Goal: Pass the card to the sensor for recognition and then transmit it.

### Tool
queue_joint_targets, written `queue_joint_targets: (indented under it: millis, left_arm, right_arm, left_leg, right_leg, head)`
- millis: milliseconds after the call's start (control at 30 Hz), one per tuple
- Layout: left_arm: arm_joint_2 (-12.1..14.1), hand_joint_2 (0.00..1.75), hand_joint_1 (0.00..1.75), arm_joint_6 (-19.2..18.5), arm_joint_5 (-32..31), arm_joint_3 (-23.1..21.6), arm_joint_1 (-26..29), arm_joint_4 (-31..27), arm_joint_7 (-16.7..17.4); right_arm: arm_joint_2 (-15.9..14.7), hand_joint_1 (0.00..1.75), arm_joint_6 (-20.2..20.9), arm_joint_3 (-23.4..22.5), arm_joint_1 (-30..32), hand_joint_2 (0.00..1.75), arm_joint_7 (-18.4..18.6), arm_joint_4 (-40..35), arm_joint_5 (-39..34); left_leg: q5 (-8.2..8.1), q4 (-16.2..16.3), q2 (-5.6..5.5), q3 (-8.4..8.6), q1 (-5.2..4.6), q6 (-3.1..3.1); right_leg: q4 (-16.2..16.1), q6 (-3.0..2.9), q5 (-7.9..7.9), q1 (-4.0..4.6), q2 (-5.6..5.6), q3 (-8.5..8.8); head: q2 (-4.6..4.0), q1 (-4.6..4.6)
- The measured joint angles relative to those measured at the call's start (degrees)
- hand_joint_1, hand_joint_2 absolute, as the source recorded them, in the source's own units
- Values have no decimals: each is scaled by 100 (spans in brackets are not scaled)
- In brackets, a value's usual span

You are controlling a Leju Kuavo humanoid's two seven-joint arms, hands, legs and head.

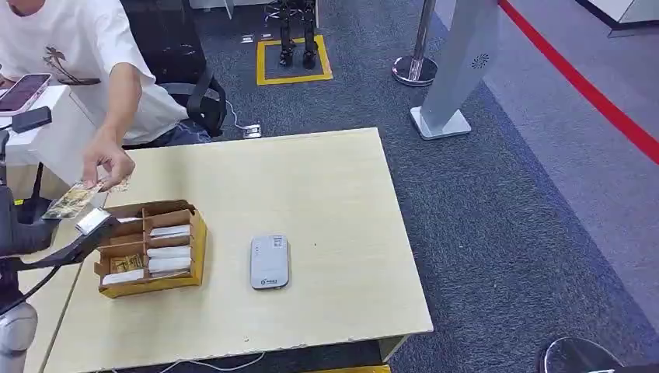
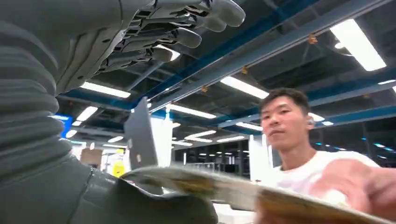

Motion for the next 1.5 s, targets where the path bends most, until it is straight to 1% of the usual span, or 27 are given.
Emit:
queue_joint_targets:
  millis: [367, 633, 667, 700, 733, 1233, 1500]
  left_arm:
    - [4, 175, 0, -92, -41, -391, -262, 225, 44]
    - [2, 175, 0, -100, -6, -498, -304, 291, 46]
    - [2, 175, 3, -100, -6, -515, -304, 301, 46]
    - [4, 175, 169, -100, -2, -535, -303, 310, 46]
    - [2, 175, 175, -100, 7, -551, -302, 315, 46]
    - [-26, 175, 175, -52, -57, -581, -229, 317, 94]
    - [-94, 175, 175, -9, -41, -581, -185, 317, 94]
  right_arm:
    - [20, 0, 41, 0, -4, 0, 35, 0, 2]
    - [20, 0, 39, 0, -5, 0, 35, 0, -9]
    - [20, 0, 39, 0, -5, 0, 35, 2, -13]
    - [20, 0, 37, 0, -5, 0, 35, 0, -15]
    - [20, 0, 35, 0, -5, 0, 35, 2, -15]
    - [22, 0, 15, 0, -4, 0, 4, 2, -11]
    - [22, 0, 13, 0, -3, 0, 2, 0, -11]
  left_leg:
    - [0, 1, 1, 0, 0, 0]
    - [0, 0, 1, -1, 0, 0]
    - [0, 0, 1, -1, 0, 0]
    - [0, 0, 1, -2, 0, 0]
    - [0, 0, 1, -2, 0, 0]
    - [0, 0, 1, -3, 0, 0]
    - [0, 0, 1, -3, 0, 0]
  right_leg:
    - [0, 0, 0, 0, 2, -3]
    - [0, 0, 0, 0, 2, -4]
    - [0, 0, 0, 0, 2, -4]
    - [0, 0, 0, 0, 2, -4]
    - [0, 0, 0, 0, 2, -4]
    - [0, 0, 0, 0, 2, -4]
    - [0, 0, 0, 0, 1, -4]
  head:
    - [0, 7]
    - [0, 9]
    - [2, 9]
    - [2, 9]
    - [2, 9]
    - [0, 9]
    - [0, 9]
